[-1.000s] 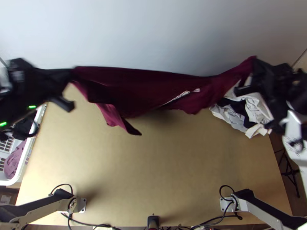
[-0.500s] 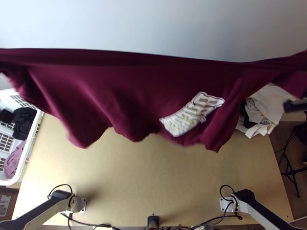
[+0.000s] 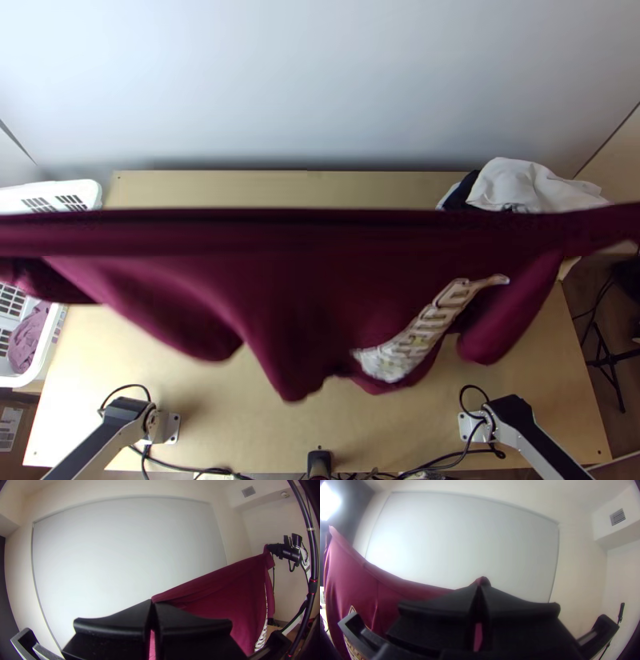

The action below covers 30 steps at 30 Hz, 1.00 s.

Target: Fold the t-shirt

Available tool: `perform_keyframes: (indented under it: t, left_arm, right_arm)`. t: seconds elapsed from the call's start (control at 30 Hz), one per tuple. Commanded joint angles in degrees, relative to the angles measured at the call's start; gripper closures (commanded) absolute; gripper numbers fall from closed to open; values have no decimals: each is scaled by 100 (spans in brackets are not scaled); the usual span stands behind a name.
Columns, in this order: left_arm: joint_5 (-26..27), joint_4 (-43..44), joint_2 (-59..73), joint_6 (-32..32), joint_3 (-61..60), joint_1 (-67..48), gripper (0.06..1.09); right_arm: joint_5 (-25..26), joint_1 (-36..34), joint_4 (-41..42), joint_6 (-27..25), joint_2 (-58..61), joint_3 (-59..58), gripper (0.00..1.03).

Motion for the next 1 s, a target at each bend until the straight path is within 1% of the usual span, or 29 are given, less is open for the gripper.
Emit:
perform_keyframes:
  t: [0.0, 0.1, 0.13, 0.23, 0.3, 0.47, 0.57, 0.63, 0.8, 0.97]
  left_arm:
    - [355, -399, -266, -150, -704, 248, 105]
    - [531, -293, -275, -299, -1354, 266, 105]
    - [707, -328, -266, -299, -1671, 257, 105]
    - [839, -258, -319, -220, -2910, 195, 105]
    - [847, 138, -381, -211, -3771, 178, 105]
    - [821, 999, -345, -378, -5265, 20, 105]
    - [680, 1482, -231, -492, -5986, -68, 105]
    - [522, 1764, -126, -571, -6294, -130, 105]
    - [91, 2467, 296, -774, -6680, -297, 105]
    - [56, 3152, 955, -765, -6751, -191, 105]
  right_arm:
    - [-112, -48, -236, 273, -359, -697, 100]
    - [-226, -22, -52, 343, -412, -1330, 100]
    - [-252, -13, 54, 361, -412, -1576, 100]
    - [-279, 216, 581, 352, -394, -2411, 100]
    - [-270, 365, 985, 325, -271, -2912, 100]
    - [-288, 506, 2005, 132, 353, -3808, 100]
    - [-516, 471, 2479, 88, 898, -4125, 100]
    - [-709, 444, 2813, 88, 1276, -4283, 100]
    - [-885, 444, 3455, 167, 2181, -4406, 100]
    - [-964, 444, 4070, 158, 3078, -4353, 100]
